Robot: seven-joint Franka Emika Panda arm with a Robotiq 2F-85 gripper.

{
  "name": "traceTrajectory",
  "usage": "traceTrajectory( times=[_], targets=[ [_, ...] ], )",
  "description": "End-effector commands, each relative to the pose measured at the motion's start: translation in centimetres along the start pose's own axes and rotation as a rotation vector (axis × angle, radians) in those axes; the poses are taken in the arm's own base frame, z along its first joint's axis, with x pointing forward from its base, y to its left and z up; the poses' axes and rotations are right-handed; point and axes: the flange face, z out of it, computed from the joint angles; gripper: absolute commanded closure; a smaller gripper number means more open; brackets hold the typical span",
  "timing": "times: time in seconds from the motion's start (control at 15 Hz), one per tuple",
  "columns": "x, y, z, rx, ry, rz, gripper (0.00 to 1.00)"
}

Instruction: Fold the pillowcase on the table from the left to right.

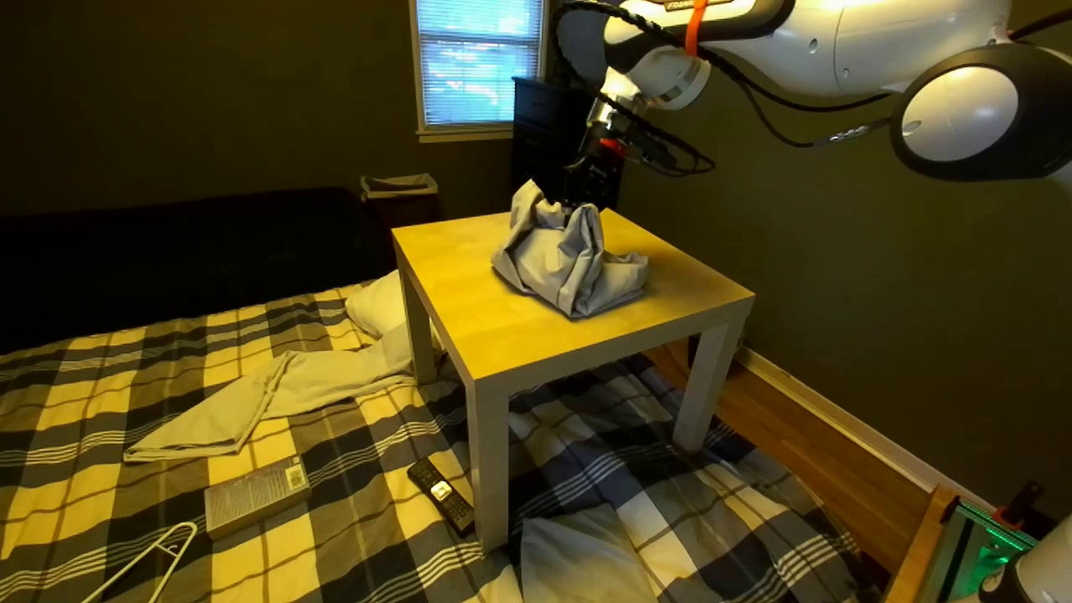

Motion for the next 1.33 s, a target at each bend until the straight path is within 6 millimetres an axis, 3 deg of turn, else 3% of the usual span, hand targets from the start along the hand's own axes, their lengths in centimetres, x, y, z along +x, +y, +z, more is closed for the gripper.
traceTrajectory(
  times=[0.0, 0.67, 0.93, 1.0, 1.07, 1.2, 1.27],
  targets=[
    [-0.8, 2.1, -0.7, 0.07, -0.065, 0.015, 0.98],
    [-0.5, 11.5, 1.1, 0.09, -0.124, 0.016, 0.98],
    [0.0, 14.0, 2.4, 0.025, -0.12, 0.045, 0.98],
    [0.2, 14.3, 2.4, -0.001, -0.111, 0.047, 0.88],
    [0.3, 14.6, 2.1, -0.039, -0.095, 0.052, 0.65],
    [0.7, 14.7, 1.5, -0.119, -0.044, 0.046, 0.61],
    [0.9, 14.5, 1.1, -0.156, -0.017, 0.038, 0.53]
  ],
)
